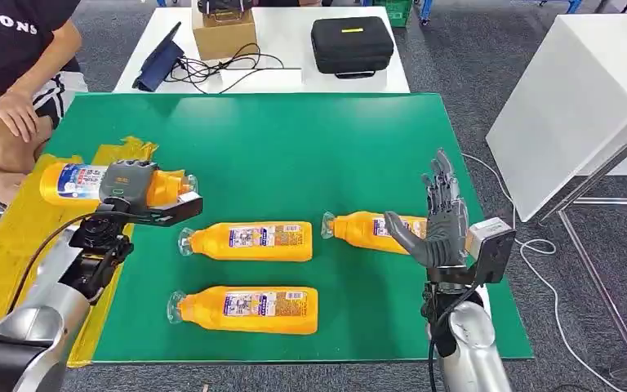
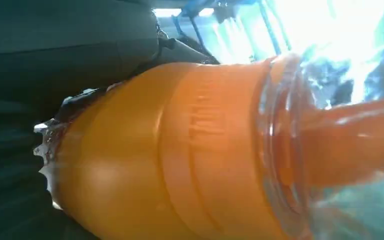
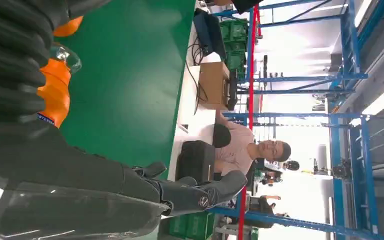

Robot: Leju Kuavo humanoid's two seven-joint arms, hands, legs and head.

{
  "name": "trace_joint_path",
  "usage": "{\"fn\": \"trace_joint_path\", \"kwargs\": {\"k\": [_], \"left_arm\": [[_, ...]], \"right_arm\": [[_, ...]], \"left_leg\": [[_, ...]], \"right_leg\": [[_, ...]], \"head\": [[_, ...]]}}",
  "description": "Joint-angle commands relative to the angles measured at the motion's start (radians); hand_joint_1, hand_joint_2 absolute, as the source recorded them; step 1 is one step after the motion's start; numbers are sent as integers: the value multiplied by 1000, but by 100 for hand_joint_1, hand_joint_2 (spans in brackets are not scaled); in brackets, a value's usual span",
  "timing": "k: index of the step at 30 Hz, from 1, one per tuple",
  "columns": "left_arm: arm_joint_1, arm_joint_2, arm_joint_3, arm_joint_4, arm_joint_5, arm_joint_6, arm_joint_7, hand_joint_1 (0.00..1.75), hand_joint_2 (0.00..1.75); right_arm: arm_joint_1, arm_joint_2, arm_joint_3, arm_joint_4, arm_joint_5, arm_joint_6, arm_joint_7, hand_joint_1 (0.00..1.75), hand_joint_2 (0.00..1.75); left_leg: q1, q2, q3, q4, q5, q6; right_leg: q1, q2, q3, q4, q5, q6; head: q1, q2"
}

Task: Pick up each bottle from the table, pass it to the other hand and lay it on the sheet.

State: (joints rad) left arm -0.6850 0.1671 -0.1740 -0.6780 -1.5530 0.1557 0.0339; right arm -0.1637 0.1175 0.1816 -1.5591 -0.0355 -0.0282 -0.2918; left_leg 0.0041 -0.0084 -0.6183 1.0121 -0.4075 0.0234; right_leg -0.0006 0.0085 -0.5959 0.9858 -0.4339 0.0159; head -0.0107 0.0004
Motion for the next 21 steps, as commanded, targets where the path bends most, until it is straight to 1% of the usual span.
{"fn": "trace_joint_path", "kwargs": {"k": [1, 2, 4, 5, 8, 10, 11, 12, 14, 15, 16, 17, 18, 20, 21], "left_arm": [[-59, -1, 4, 174, -18, 8, 103, 0, 175], [-57, -4, 14, 182, -18, 6, 102, 0, 175], [-58, -8, 23, 193, -18, 5, 91, 0, 175], [-59, -10, 24, 195, -18, 10, 91, 0, 175], [-64, -15, 39, 202, -17, 7, 79, 0, 175], [-66, -17, 42, 204, -17, 1, 79, 0, 175], [-64, -14, 32, 200, -18, 5, 80, 0, 175], [-63, -15, 34, 199, -18, 5, 81, 0, 175], [-52, -16, 34, 183, -18, 17, 74, 0, 175], [-49, -17, 34, 179, -18, 20, 75, 0, 175], [-38, -24, 48, 160, -18, 43, 57, 0, 175], [-38, -25, 49, 159, -18, 42, 57, 0, 175], [-29, -32, 67, 137, -18, 61, 36, 0, 175], [-19, -40, 87, 103, 3, 113, 0, 0, 175], [-11, -49, 113, 70, 35, 157, -25, 0, 175]], "right_arm": [[-32, -5, -14, 60, 17, -15, 4, 0, 175], [-32, -5, -11, 62, 20, -16, 2, 0, 175], [-36, -9, -7, 66, 22, -18, 1, 0, 175], [-41, -11, -5, 69, 22, -18, 2, 0, 175], [-54, -13, 5, 93, 22, -17, 7, 0, 175], [-56, -14, 6, 97, 22, -17, 7, 0, 175], [-57, -20, 12, 100, 31, -25, 10, 0, 175], [-56, -21, 13, 99, 32, -27, 10, 0, 175], [-47, -26, 16, 91, 41, -38, 11, 0, 175], [-45, -27, 17, 89, 42, -38, 11, 0, 175], [-30, -33, 17, 67, 65, -63, 7, 0, 175], [-27, -36, 15, 63, 64, -62, 8, 0, 175], [-11, -42, 15, 35, 101, -91, 2, 0, 175], [2, -55, 17, 11, 156, -126, -6, 0, 175], [10, -63, 19, -7, 197, -146, -9, 0, 175]], "left_leg": [[1, 0, 8, -1, -3, -2], [0, 0, 4, -1, -1, -1], [0, 2, 8, -1, -3, -1], [0, 1, 4, -1, -1, -1], [1, 1, 6, 0, -2, -1], [0, 0, 2, 0, -1, 0], [1, 1, 5, 0, -2, -1], [0, 0, 3, 0, -1, -1], [1, 0, 7, 0, -2, -1], [0, 0, 4, 0, -2, -1], [1, 0, 5, 0, -2, -1], [0, -1, 3, -1, -1, -1], [1, -1, 6, -1, -2, -1], [0, -2, 2, -1, -1, 0], [0, -2, 4, 0, -2, -1]], "right_leg": [[1, -2, 8, -1, -3, 0], [0, -1, 4, -1, -1, 0], [1, 0, 8, -2, -2, 0], [0, 0, 4, -1, -1, 0], [1, 0, 6, -1, -2, 1], [0, 0, 2, -1, 0, 0], [1, -1, 6, -1, -2, 1], [1, 0, 4, -1, -1, 0], [1, -1, 7, -1, -2, 1], [0, -1, 5, -1, -2, 0], [1, -1, 6, -1, -2, 0], [0, -1, 4, -1, -1, 0], [1, -2, 7, -1, -2, 1], [0, -2, 3, -1, -1, 0], [0, -3, 6, -1, -2, 1]], "head": [[0, 0], [0, 0], [0, 0], [0, 0], [0, 0], [0, 0], [0, 0], [0, 0], [0, 0], [0, 0], [0, 0], [0, 0], [0, 0], [0, 0], [0, 0]]}}
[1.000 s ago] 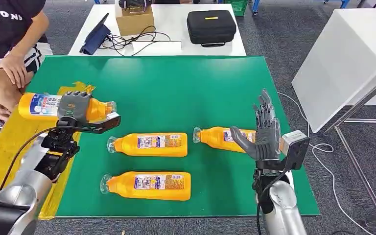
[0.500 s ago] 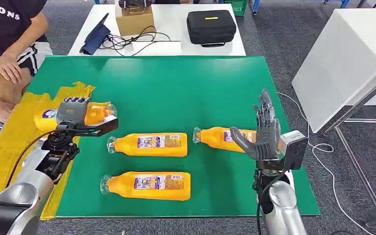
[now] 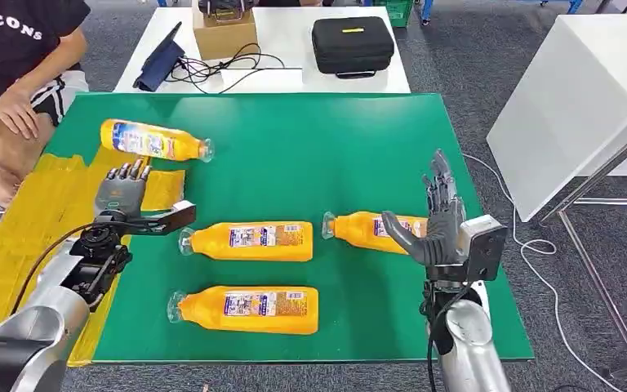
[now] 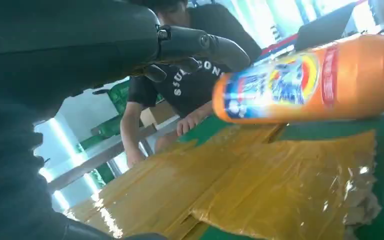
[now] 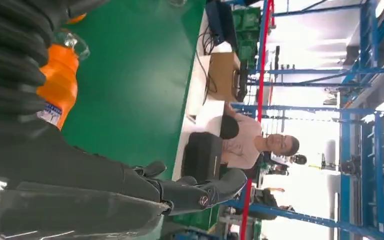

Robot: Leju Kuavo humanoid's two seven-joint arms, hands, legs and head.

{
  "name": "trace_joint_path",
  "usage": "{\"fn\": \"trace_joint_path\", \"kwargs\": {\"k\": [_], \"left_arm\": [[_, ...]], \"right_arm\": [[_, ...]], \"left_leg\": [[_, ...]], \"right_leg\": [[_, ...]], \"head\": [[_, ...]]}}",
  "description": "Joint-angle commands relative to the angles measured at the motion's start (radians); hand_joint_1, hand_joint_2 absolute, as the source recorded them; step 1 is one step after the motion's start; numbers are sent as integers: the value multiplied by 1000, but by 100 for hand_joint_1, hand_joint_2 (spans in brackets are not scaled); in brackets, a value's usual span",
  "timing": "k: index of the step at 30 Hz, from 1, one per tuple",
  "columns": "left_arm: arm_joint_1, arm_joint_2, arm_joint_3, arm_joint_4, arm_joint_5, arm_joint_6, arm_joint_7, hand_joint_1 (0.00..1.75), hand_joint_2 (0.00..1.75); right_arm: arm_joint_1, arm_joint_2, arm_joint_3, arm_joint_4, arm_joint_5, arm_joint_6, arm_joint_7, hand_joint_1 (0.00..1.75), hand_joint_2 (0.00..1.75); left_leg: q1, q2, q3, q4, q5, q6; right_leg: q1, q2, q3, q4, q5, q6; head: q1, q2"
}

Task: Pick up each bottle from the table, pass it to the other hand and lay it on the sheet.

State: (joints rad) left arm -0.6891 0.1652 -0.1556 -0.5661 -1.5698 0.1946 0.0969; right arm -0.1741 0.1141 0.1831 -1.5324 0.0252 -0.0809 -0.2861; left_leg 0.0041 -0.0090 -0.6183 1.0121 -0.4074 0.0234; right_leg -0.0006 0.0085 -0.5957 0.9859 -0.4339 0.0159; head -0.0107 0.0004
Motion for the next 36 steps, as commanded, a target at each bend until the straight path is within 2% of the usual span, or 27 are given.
{"fn": "trace_joint_path", "kwargs": {"k": [1, 2, 3, 6, 8, 9, 10, 13, 14, 17, 19, 21, 22, 25, 26, 33, 36], "left_arm": [[0, -55, 112, -67, 78, 133, -108, 0, 175], [21, -84, 175, -171, 218, 214, -209, 0, 175], [42, -101, 199, -265, 285, 215, -229, 0, 175], [45, -100, 196, -297, 287, 190, -222, 0, 175], [51, -98, 196, -298, 286, 191, -223, 0, 175], [57, -114, 221, -322, 348, 222, -251, 0, 175], [71, -135, 249, -361, 464, 235, -304, 0, 175], [128, -174, 260, -501, 706, 225, -434, 0, 175], [149, -184, 253, -564, 777, 192, -454, 0, 175], [159, -186, 243, -593, 782, 187, -445, 0, 175], [167, -189, 239, -613, 861, 154, -473, 0, 175], [179, -195, 221, -631, 884, 138, -483, 0, 175], [182, -194, 210, -634, 883, 136, -482, 0, 175], [179, -192, 181, -598, 896, 152, -483, 0, 175], [178, -192, 176, -587, 917, 154, -494, 0, 175], [177, -191, 176, -585, 928, 155, -501, 0, 175], [189, -203, 158, -591, 960, 143, -525, 0, 175]], "right_arm": [[30, -63, 17, -50, 168, -109, -11, 0, 175], [55, -75, 23, -99, 321, -188, -5, 0, 175], [65, -80, 21, -123, 378, -206, 6, 0, 175], [70, -81, 18, -133, 382, -204, 10, 0, 175], [68, -79, 19, -130, 382, -204, 10, 0, 175], [64, -83, 24, -123, 425, -222, 13, 0, 175], [67, -89, 27, -116, 540, -251, 66, 0, 175], [50, -107, 25, -70, 755, -305, 126, 0, 175], [32, -119, 28, -49, 837, -277, 180, 0, 175], [22, -118, 21, -36, 838, -278, 180, 0, 175], [5, -140, 36, -17, 956, -193, 265, 0, 175], [-17, -162, 39, 25, 1021, -140, 307, 0, 175], [-22, -168, 39, 40, 1031, -135, 312, 0, 175], [-46, -221, 49, 123, 1019, -77, 311, 0, 175], [-54, -237, 53, 152, 1005, -57, 312, 0, 175], [-56, -241, 53, 165, 997, -54, 309, 0, 175], [-69, -240, 43, 240, 986, -19, 325, 0, 175]], "left_leg": [[0, -2, 6, 0, -2, -1], [0, -3, 3, 0, -2, 0], [0, -3, 1, 0, -1, 0], [0, -4, 2, 2, -2, 0], [0, -1, 2, 0, -1, 0], [0, 0, 4, 0, -2, -1], [0, 1, 4, 0, -2, -1], [0, -1, 5, -1, -2, -1], [0, 0, 3, 0, -2, 0], [0, 1, 4, 0, -2, 0], [0, 1, 4, 0, -2, 0], [0, 2, 7, 0, -4, 0], [0, 2, 4, 0, -2, 0], [0, 1, 8, -1, -3, -1], [0, 0, 4, -1, -1, 0], [0, 0, 4, -1, -2, 0], [0, 1, 7, -1, -3, -1]], "right_leg": [[0, -3, 7, -1, -3, 1], [0, -4, 4, -1, -2, 1], [0, -3, 2, 0, -1, 1], [1, -5, 4, 0, -3, 1], [0, -1, 3, 0, -1, 1], [0, -1, 5, -1, -2, 1], [0, 0, 4, -1, -1, 1], [0, -3, 6, -2, -2, 1], [0, -2, 4, -2, -1, 1], [0, -1, 4, -1, -2, 1], [0, -1, 5, -1, -1, 1], [0, 0, 8, -2, -2, 1], [0, 0, 5, -2, -1, 1], [0, -1, 9, -3, -2, 1], [0, -1, 5, -2, -1, 1], [0, -1, 5, -1, -1, 1], [0, 0, 8, -2, -2, 1]], "head": [[0, 0], [0, 0], [0, 0], [0, 0], [0, 0], [0, 0], [0, 0], [0, 0], [0, 0], [-1, 0], [0, 0], [0, 0], [0, 0], [0, 0], [0, 0], [0, 0], [0, 0]]}}
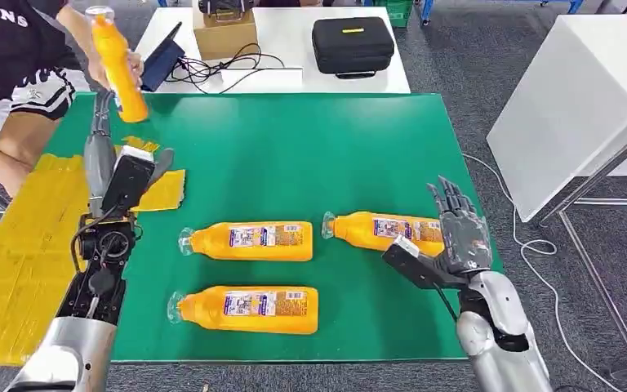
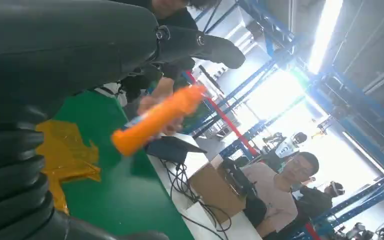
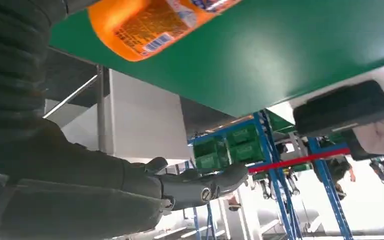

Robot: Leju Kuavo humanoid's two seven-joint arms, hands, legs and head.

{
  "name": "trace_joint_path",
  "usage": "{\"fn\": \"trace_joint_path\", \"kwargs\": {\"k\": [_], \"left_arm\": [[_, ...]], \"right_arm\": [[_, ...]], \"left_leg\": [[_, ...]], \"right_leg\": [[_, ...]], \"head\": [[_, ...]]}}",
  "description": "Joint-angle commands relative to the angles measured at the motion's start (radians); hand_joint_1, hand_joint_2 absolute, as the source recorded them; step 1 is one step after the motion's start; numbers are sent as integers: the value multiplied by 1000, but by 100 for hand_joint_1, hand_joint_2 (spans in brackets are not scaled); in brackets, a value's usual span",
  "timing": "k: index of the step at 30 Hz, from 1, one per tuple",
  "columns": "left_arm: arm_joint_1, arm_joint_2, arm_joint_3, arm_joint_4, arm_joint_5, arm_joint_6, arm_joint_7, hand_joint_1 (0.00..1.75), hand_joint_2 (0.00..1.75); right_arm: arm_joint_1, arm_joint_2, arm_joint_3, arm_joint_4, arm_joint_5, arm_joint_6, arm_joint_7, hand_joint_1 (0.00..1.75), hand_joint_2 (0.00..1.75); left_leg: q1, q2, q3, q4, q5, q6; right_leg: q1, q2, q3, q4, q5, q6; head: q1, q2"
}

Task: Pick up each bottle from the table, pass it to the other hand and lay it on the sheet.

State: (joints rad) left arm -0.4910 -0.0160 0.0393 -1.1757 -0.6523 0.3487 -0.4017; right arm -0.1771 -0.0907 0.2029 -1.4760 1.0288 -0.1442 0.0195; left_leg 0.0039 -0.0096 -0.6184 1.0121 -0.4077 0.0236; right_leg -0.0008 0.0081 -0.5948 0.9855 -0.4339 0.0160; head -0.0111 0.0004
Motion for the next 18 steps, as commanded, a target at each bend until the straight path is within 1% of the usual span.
{"fn": "trace_joint_path", "kwargs": {"k": [1, 2, 3, 4, 5, 7, 8, 11, 14, 17, 18], "left_arm": [[-10, -24, -44, 19, 42, -10, -29, 0, 175], [-14, -26, -51, 22, 42, -10, -29, 0, 175], [-19, -26, -56, 25, 43, -11, -28, 0, 175], [-24, -27, -57, 27, 45, -11, -27, 0, 175], [-32, -27, -58, 35, 50, -13, -24, 0, 175], [-43, -28, -60, 52, 55, -14, -21, 0, 175], [-44, -28, -61, 54, 56, -14, -20, 0, 175], [-48, -29, -65, 64, 63, -14, -21, 0, 175], [-52, -30, -72, 71, 71, -12, -23, 0, 175], [-56, -31, -78, 74, 72, -14, -22, 0, 175], [-57, -32, -78, 74, 72, -13, -22, 0, 175]], "right_arm": [[-69, -36, 20, 202, -25, 54, 17, 0, 175], [-74, -40, 15, 219, -37, 66, 11, 0, 175], [-82, -47, 13, 238, -48, 82, 5, 0, 175], [-90, -53, 11, 254, -51, 88, 2, 0, 175], [-107, -55, 11, 285, -54, 96, 0, 0, 175], [-134, -50, 7, 327, -62, 110, -5, 0, 175], [-140, -48, 8, 334, -62, 110, -5, 0, 175], [-181, -39, 11, 397, -67, 132, 1, 0, 175], [-236, -33, 22, 488, -67, 137, -5, 0, 175], [-268, -29, 24, 547, -75, 143, -7, 0, 175], [-271, -28, 24, 548, -75, 144, -7, 0, 175]], "left_leg": [[0, 1, 4, -1, -1, -1], [0, 1, 6, -1, -2, -1], [0, 1, 4, -1, -1, -1], [0, 0, 6, -1, -2, -1], [0, -1, 3, -1, -1, 0], [0, 0, 7, 0, -2, -1], [0, 1, 4, 0, -1, 0], [0, 3, 6, 0, -2, -1], [0, 1, 3, 0, -1, 0], [0, 3, 8, -1, -3, -1], [0, 2, 4, 0, -1, -1]], "right_leg": [[0, 0, 5, -2, -1, 0], [0, 0, 6, -2, -1, 0], [1, -1, 4, -2, -1, 0], [1, -2, 7, -2, -1, 1], [0, -2, 4, -1, -1, 1], [1, -1, 8, -2, -1, 1], [0, 0, 4, -1, 0, 1], [1, 1, 6, -1, -1, 1], [0, 0, 3, -1, 0, 0], [0, 1, 7, -1, -2, 1], [0, 0, 3, -1, 0, 1]], "head": [[0, 0], [0, 0], [0, 0], [0, 0], [0, 0], [0, 0], [0, 0], [0, 0], [0, 0], [0, 0], [0, 0]]}}
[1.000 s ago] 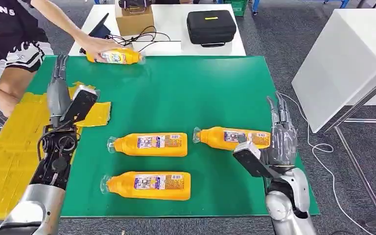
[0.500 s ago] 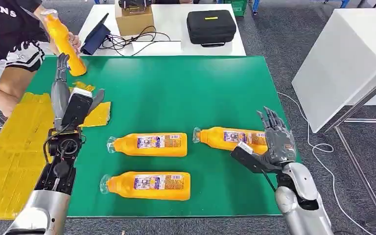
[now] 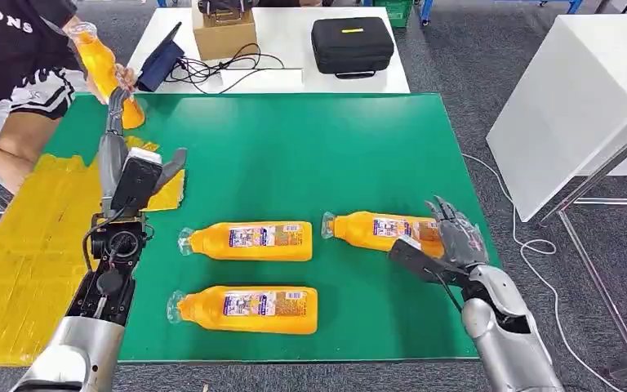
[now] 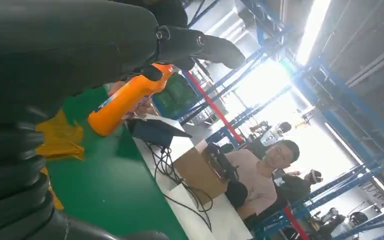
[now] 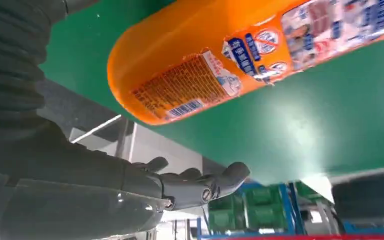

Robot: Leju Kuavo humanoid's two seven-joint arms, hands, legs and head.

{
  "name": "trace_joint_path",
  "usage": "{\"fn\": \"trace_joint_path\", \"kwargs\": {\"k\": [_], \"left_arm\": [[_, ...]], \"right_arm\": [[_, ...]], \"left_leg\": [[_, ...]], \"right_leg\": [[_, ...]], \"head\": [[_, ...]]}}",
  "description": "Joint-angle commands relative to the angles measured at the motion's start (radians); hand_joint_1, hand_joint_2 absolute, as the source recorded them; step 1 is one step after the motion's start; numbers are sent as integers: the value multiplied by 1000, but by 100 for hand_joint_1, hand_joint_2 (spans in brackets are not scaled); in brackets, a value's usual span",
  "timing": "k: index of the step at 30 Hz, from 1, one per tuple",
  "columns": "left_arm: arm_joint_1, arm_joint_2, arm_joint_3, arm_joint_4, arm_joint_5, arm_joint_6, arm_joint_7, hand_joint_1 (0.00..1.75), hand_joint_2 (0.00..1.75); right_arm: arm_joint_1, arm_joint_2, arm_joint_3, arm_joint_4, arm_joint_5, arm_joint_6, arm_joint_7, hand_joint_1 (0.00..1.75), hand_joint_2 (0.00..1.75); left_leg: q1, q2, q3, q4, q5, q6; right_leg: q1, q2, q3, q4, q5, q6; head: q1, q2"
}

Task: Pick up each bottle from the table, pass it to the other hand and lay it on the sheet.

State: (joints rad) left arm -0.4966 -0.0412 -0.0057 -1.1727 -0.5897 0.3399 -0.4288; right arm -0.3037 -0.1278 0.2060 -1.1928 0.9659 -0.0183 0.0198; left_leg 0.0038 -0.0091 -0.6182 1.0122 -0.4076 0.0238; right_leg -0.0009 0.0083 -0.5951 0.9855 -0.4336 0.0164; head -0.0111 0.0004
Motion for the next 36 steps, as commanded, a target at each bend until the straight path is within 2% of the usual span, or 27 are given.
{"fn": "trace_joint_path", "kwargs": {"k": [1, 20, 30, 31, 32, 35, 36], "left_arm": [[-51, -7, -33, 71, 10, -5, 5, 0, 175], [-52, -7, -33, 74, 10, -5, 5, 0, 175], [-53, -4, -47, 104, 35, 16, -1, 0, 175], [-56, -3, -50, 108, 39, 16, -1, 0, 175], [-66, -8, -58, 124, 56, 9, 1, 0, 175], [-72, -17, -62, 133, 59, 15, 3, 0, 175], [-70, -19, -64, 134, 59, 16, 3, 0, 175]], "right_arm": [[-144, 9, 21, 265, -12, 18, -7, 0, 175], [-150, 14, 25, 270, -10, 19, -6, 0, 175], [-259, 54, 68, 468, 13, 21, -13, 0, 175], [-269, 51, 77, 495, 13, 27, -18, 155, 175], [-299, 30, 122, 580, 15, 109, -16, 159, 175], [-299, 19, 131, 624, 14, 103, -43, 171, 175], [-302, 20, 136, 638, 16, 104, -44, 166, 175]], "left_leg": [[0, 1, 5, -1, -2, -1], [0, 0, 4, 0, -2, -1], [0, 2, 3, 0, -1, -1], [0, 2, 3, 0, -1, -1], [0, 2, 5, 0, -2, -1], [0, -1, 5, 0, -1, -1], [0, -1, 5, 0, -1, -1]], "right_leg": [[0, 0, 5, -1, -1, 0], [0, -1, 4, 0, -1, 0], [0, 1, 3, 0, -1, 0], [0, 1, 3, 0, -1, 0], [0, 0, 5, -1, -1, 0], [0, -2, 6, -1, -1, 1], [1, -2, 6, -1, -2, 1]], "head": [[0, 0], [0, 0], [0, 0], [0, 0], [0, 0], [0, 0], [0, 0]]}}
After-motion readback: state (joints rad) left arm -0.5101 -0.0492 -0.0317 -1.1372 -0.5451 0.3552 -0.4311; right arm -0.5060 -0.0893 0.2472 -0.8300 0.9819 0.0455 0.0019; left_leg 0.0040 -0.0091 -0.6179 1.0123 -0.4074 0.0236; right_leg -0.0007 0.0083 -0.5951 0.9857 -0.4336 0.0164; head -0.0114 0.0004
